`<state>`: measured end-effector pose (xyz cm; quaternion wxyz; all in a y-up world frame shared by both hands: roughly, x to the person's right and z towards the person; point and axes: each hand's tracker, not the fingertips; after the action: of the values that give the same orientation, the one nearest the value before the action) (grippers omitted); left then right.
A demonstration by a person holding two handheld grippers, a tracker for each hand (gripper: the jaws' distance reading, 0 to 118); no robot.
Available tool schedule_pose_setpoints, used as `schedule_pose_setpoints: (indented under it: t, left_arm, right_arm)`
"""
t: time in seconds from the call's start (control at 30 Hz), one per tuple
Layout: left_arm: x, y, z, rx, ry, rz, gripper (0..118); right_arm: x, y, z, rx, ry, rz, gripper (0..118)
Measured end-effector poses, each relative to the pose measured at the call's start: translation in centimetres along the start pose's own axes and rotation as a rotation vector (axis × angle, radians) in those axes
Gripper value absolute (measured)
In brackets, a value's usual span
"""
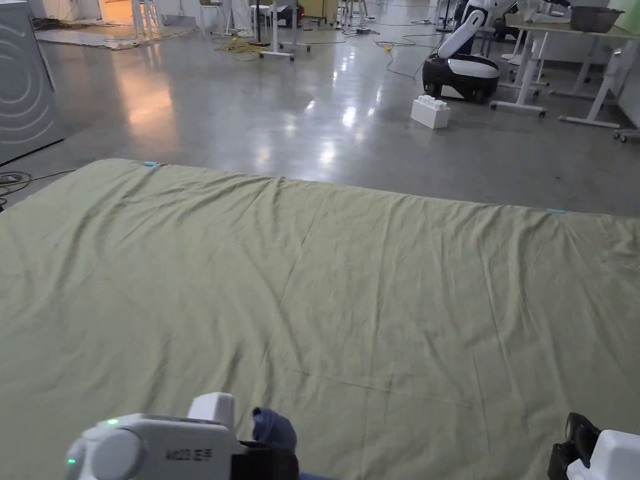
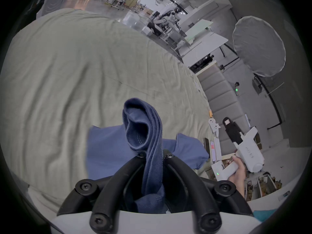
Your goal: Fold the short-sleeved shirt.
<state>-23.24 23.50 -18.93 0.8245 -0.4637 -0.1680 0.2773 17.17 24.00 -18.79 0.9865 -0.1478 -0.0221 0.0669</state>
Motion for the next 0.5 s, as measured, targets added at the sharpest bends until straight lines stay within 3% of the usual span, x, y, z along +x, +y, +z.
schedule_pose_setpoints:
  t: [0.3,0.5]
  left_arm:
    - [2.4,-3.9,-11.5,-0.147,0.135,-0.017,12]
    - [4.1,-5.1,-12.6,-0.139,0.206,-0.078,12]
  right_arm:
    - [1.5,-1.1,0.7,-0.027,-0.028,-0.023,0]
    - [1.9,-1.4,0.8,-0.035,-0.04,-0.027,0]
